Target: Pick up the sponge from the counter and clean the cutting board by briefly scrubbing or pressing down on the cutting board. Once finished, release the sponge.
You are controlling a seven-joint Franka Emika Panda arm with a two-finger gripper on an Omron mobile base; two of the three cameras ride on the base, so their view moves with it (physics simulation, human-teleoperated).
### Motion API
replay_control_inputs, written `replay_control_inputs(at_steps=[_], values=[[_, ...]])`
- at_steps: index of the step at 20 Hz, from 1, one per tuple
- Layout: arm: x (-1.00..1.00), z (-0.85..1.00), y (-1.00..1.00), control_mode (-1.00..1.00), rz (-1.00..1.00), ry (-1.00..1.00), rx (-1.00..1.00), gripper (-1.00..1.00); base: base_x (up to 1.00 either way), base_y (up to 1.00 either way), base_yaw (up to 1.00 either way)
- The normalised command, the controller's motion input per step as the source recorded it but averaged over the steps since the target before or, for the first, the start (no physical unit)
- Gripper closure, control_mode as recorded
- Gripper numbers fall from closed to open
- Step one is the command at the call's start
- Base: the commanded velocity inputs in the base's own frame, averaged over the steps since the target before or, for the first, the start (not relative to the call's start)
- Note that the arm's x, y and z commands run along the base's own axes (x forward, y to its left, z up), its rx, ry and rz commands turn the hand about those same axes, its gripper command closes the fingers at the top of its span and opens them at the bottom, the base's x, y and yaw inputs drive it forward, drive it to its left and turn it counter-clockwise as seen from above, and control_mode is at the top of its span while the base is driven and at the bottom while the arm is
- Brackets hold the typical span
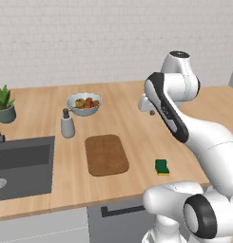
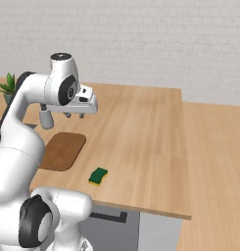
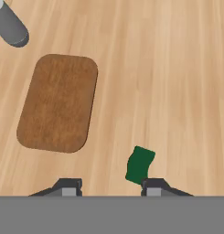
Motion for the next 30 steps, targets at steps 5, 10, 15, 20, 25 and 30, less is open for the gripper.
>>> replay_control_inputs(at_steps=[5, 10, 15, 20, 25, 30], values=[[0.01, 0.0, 0.0, -1.0, 0.0, 0.01, 0.0, -1.0, 0.0, 0.0, 0.0], [-0.11, 0.0, 0.0, -1.0, 0.0, -0.03, -0.01, -1.0, 0.0, 0.0, 0.0], [-0.5, -0.28, -0.16, -1.0, -0.03, -0.02, -0.02, -1.0, 0.0, 0.0, 0.0], [-0.59, -0.66, -0.38, -1.0, -0.2, 0.02, 0.01, -1.0, 0.0, 0.0, 0.0], [-0.34, -0.54, -0.14, -1.0, -0.22, 0.02, 0.0, -1.0, 0.0, 0.0, 0.0], [0.02, -0.61, -0.05, -1.0, -0.14, 0.1, 0.01, -1.0, 0.0, 0.0, 0.0]])
